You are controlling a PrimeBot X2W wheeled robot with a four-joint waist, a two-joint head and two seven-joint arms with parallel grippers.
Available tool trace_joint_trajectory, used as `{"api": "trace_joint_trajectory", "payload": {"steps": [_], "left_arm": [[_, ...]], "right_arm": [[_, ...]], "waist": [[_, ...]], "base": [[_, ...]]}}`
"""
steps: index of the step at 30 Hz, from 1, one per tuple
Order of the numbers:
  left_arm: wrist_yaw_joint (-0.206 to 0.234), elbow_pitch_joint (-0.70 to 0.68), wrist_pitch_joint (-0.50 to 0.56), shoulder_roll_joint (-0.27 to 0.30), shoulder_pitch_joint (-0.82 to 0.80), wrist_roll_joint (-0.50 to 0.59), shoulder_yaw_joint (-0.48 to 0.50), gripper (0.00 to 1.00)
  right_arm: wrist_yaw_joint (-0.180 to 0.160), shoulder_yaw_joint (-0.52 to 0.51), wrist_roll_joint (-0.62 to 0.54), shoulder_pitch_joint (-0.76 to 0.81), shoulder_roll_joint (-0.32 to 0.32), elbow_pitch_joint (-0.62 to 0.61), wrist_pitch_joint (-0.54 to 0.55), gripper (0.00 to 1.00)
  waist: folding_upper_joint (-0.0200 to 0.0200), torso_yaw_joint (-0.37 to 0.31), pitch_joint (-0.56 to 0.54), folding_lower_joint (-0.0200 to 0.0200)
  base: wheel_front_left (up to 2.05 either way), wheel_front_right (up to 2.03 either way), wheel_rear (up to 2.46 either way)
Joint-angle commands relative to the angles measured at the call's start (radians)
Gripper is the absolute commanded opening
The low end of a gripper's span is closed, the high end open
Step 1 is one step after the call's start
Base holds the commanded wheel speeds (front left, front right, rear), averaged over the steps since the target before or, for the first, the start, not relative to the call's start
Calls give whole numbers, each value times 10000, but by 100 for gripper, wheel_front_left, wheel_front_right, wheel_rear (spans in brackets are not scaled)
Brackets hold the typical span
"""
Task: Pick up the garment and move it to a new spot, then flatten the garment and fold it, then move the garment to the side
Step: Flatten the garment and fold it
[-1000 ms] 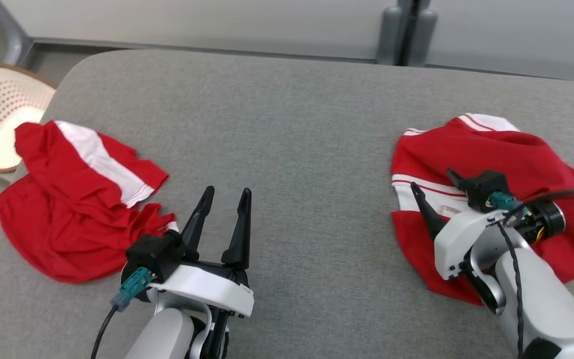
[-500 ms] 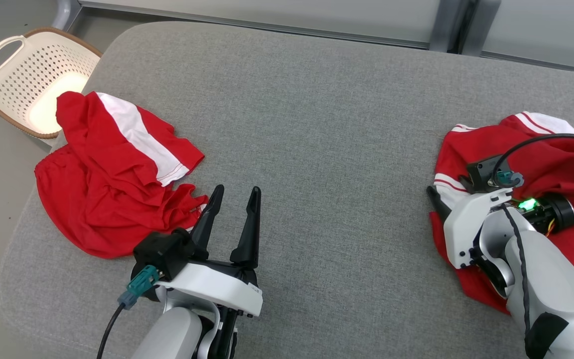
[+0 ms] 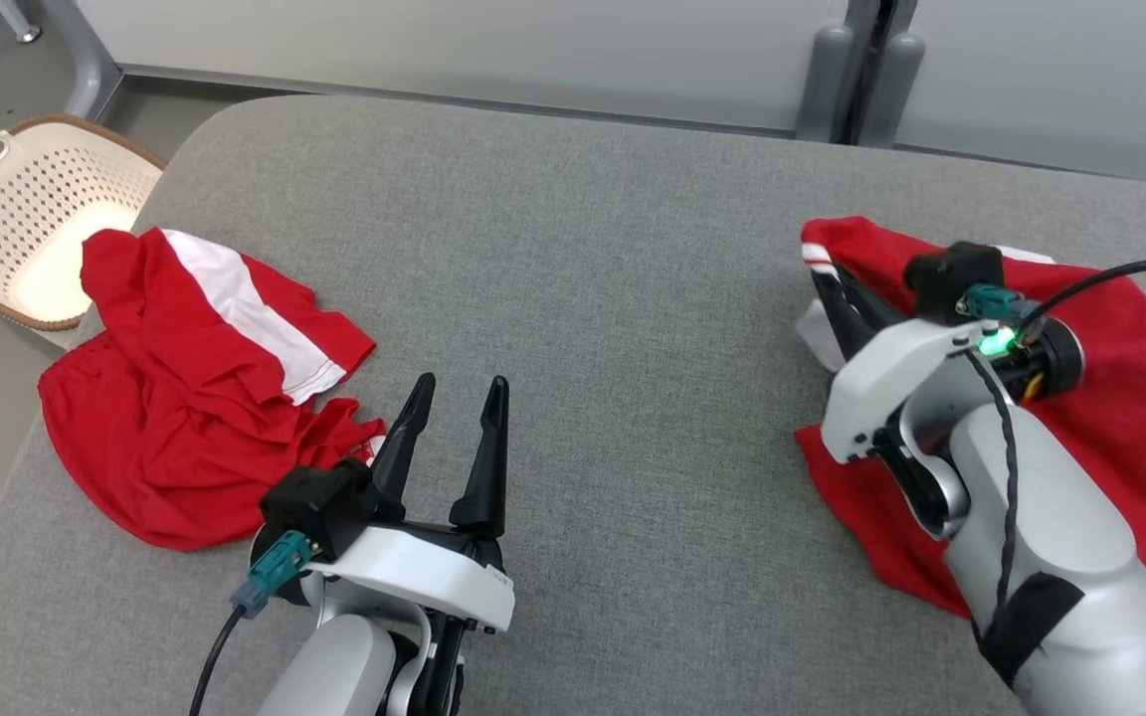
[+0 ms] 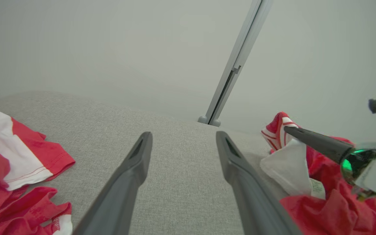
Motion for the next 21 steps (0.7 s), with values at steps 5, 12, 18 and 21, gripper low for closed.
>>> {"api": "trace_joint_trajectory", "payload": {"steps": [5,12,18,21], "left_arm": [[-70,95,-2,38,195,-23,126,100],[-126,204,-2,41,476,23,268,100],[-145,198,-2,38,777,120,466,100],[-103,98,-2,38,895,127,637,100]], "right_arm": [[0,327,1133,-1079,528,-726,-627,0],[0,45,2250,-3131,891,-1176,-2151,0],[-1,-1359,2519,-4320,948,-1075,-3146,0],[0,-2324,2730,-4117,925,-1166,-3217,0]], "waist": [[0,-151,-518,0],[0,-124,-1099,0],[0,-248,-1421,0],[0,-449,-1445,0]], "base": [[0,0,0],[0,0,0],[0,0,0],[0,0,0]]}}
